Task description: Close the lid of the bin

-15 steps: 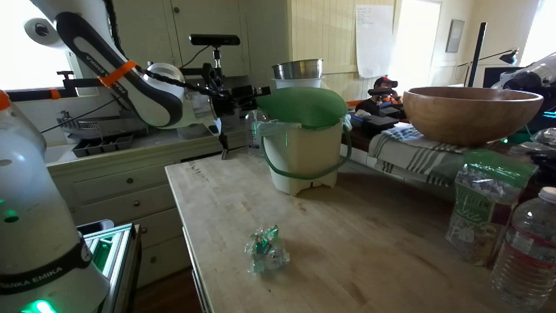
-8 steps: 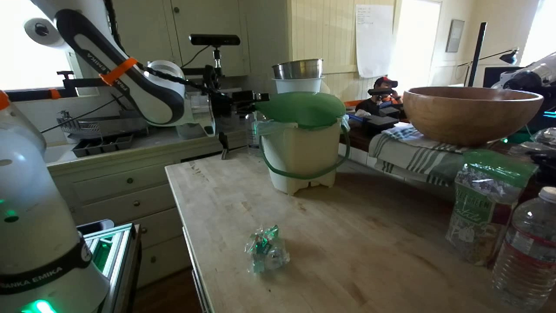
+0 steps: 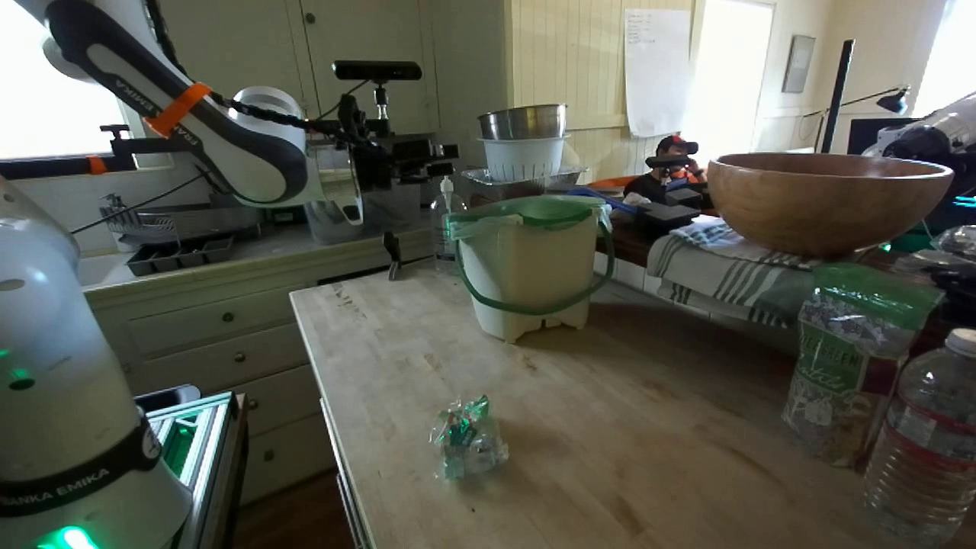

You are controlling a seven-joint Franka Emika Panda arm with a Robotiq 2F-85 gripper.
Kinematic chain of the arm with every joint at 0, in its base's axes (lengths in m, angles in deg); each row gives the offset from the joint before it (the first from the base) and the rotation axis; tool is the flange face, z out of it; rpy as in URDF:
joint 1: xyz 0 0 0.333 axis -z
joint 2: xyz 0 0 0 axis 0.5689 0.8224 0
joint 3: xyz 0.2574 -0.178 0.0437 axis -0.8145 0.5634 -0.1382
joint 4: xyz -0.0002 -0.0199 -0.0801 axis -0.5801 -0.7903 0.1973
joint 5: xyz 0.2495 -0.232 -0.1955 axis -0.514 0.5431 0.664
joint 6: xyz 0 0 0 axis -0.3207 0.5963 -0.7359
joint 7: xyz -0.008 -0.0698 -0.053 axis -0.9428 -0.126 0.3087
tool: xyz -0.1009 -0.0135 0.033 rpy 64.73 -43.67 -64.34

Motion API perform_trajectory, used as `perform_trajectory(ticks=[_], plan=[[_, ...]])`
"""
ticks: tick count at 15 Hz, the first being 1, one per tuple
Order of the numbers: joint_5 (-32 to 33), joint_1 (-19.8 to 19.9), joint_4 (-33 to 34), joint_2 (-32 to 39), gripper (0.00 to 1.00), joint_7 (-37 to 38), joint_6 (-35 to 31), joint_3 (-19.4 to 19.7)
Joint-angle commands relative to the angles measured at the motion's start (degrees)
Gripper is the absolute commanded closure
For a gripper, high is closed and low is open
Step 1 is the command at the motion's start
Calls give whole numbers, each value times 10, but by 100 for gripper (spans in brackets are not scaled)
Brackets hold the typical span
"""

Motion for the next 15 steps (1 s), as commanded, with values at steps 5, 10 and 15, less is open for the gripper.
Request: perform_trajectory(ticks=[5, 10, 15], plan=[[-96, -5, -13, -62, 0, -2, -44, 25], [-146, 1, -9, -93, 0, 9, -132, 70], [-192, 12, -7, -121, 0, 13, -221, 108]])
